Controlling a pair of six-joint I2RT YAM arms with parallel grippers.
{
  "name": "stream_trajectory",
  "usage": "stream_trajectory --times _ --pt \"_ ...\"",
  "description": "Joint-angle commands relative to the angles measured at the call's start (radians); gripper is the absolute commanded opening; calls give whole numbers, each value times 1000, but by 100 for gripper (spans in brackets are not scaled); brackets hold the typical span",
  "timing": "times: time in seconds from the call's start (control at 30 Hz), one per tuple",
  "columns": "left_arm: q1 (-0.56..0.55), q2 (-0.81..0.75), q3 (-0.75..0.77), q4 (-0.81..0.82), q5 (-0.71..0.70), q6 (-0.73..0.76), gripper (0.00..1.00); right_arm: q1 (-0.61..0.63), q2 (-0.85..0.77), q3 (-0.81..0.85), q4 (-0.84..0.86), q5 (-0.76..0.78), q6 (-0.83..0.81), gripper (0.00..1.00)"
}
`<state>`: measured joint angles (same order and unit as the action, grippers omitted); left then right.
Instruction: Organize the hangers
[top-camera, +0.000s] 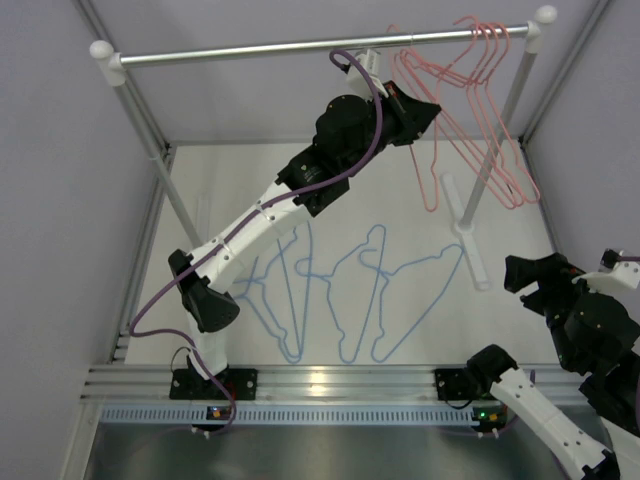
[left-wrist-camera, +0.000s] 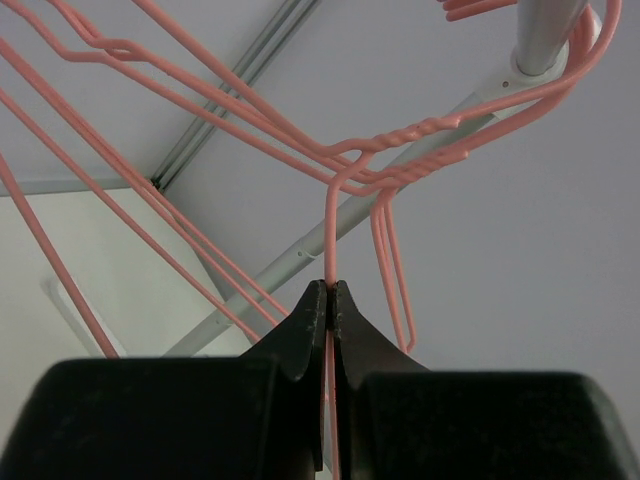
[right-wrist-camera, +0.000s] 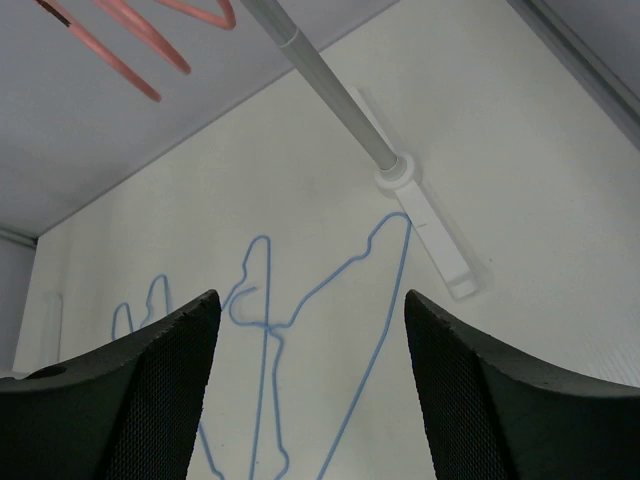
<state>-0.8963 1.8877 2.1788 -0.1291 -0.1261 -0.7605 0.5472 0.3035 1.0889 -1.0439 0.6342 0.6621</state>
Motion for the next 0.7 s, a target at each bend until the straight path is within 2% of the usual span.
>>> stream_trajectory --times 0.0,0.33,0.67 --pt "5 2 27 63 22 -14 0 16 5 13 22 -1 -12 72" --pt "4 -16 -14 66 36 -20 0 16 -10 -1 19 -5 -9 72" --pt "3 -71 -102 97 45 -20 18 16 -15 -6 21 -8 -2 72"
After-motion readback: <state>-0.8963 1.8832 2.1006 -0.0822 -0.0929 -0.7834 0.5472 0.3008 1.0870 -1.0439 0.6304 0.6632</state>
